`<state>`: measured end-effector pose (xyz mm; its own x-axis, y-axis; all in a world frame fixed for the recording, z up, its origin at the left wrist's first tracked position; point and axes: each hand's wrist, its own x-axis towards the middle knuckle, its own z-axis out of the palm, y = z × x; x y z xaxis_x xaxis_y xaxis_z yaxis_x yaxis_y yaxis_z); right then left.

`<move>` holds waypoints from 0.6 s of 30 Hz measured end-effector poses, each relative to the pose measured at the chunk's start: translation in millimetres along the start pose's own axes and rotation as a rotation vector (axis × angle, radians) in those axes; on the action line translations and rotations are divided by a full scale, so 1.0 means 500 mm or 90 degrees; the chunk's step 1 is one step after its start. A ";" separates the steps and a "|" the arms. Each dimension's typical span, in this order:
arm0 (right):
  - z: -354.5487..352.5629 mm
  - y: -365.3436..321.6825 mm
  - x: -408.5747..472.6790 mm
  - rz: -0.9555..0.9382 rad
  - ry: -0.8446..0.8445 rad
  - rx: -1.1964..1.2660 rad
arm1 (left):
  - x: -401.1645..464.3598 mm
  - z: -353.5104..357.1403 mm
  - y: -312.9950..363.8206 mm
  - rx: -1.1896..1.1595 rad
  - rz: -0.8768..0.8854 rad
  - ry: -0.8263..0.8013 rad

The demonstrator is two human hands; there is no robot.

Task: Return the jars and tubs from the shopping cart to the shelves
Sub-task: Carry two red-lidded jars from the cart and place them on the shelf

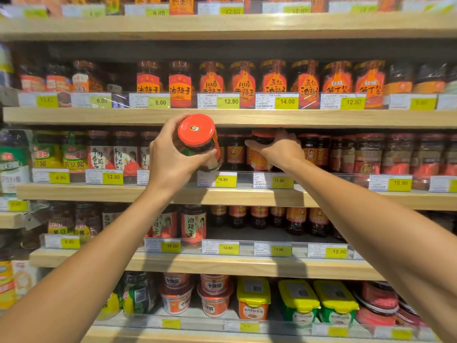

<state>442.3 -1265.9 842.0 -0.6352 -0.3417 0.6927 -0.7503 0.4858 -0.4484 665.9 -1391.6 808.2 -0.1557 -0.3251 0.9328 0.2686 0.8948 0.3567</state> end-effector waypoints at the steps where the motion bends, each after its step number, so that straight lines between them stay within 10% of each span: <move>1: 0.002 0.003 0.004 0.012 0.000 0.010 | 0.003 0.004 0.000 -0.001 0.002 0.004; 18: 0.005 0.038 0.013 0.026 -0.137 0.045 | 0.004 0.078 -0.023 -0.009 -0.031 -0.023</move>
<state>423.4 -1261.1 836.5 -0.6841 -0.4908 0.5396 -0.7293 0.4482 -0.5170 625.6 -1390.4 804.0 -0.2028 -0.3563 0.9121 0.2737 0.8737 0.4021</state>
